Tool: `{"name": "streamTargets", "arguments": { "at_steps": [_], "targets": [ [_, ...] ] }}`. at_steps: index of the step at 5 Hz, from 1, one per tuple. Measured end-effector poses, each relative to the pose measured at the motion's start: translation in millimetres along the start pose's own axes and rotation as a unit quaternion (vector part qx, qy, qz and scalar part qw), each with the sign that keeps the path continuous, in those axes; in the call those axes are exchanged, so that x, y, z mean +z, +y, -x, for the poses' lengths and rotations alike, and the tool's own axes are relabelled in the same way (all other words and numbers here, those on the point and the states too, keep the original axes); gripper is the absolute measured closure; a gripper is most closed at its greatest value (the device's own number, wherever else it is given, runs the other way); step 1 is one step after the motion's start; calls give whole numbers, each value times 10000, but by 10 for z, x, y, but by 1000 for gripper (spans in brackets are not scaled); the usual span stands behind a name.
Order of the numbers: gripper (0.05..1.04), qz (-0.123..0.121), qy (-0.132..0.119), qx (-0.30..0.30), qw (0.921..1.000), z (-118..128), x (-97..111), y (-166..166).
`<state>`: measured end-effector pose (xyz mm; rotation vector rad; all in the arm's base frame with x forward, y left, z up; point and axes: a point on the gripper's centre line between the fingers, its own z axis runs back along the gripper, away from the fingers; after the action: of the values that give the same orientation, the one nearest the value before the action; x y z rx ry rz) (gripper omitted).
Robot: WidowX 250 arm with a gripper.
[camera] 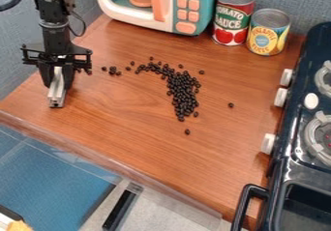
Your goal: Sweep into pile
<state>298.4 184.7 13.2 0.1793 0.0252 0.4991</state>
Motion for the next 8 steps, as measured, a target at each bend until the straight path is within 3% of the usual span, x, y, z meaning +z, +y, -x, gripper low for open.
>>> {"name": "streamTargets", "arguments": {
  "at_steps": [1, 3, 5, 7, 8],
  "targets": [
    [711, -34, -30, -92, 9999, 1, -7, -50],
    [711, 258, -42, -283, 9993, 10, 42, -253],
    [711, 422, -374, -948, 9939, -39, 166, -790],
    [711, 427, -478, -1024, 9927, -45, 184, -893],
    [711, 424, -587, -1267, 9893, -8, 212, -1101]
  ]
}}
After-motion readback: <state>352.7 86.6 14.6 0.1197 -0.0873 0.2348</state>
